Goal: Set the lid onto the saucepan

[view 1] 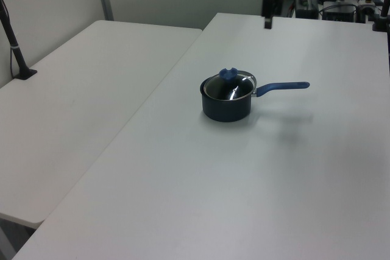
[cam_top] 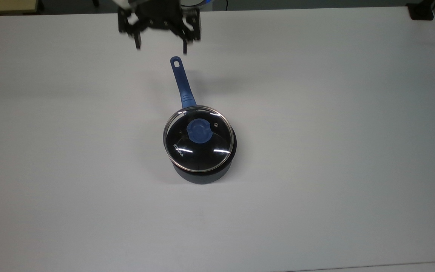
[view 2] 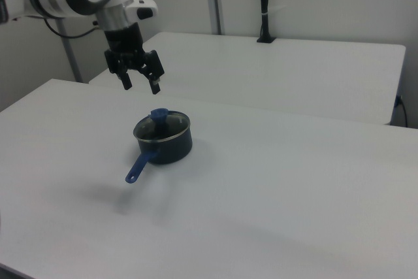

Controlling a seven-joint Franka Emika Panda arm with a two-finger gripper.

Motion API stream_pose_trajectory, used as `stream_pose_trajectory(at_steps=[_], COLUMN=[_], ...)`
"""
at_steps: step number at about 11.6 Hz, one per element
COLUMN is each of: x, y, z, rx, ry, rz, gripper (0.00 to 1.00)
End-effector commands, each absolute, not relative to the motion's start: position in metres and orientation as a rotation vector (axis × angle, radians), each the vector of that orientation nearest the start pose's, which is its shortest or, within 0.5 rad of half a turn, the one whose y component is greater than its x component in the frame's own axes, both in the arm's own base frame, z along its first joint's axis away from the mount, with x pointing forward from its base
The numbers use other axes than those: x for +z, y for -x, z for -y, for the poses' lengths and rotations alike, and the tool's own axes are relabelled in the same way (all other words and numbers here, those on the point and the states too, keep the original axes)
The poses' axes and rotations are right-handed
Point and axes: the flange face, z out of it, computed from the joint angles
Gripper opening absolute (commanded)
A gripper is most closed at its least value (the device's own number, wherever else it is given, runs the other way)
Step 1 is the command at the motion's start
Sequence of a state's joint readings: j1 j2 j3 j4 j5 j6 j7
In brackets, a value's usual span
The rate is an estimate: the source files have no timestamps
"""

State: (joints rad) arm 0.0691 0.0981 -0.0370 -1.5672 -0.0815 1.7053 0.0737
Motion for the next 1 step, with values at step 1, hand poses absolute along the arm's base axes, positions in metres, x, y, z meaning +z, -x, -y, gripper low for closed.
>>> stream_pose_trajectory(at_steps=[1], x=[0.5873], y=[-0.5722], z=[-0.0088], rx=[-0.02], ry=[3.234], rz=[-0.105], gripper=[1.0])
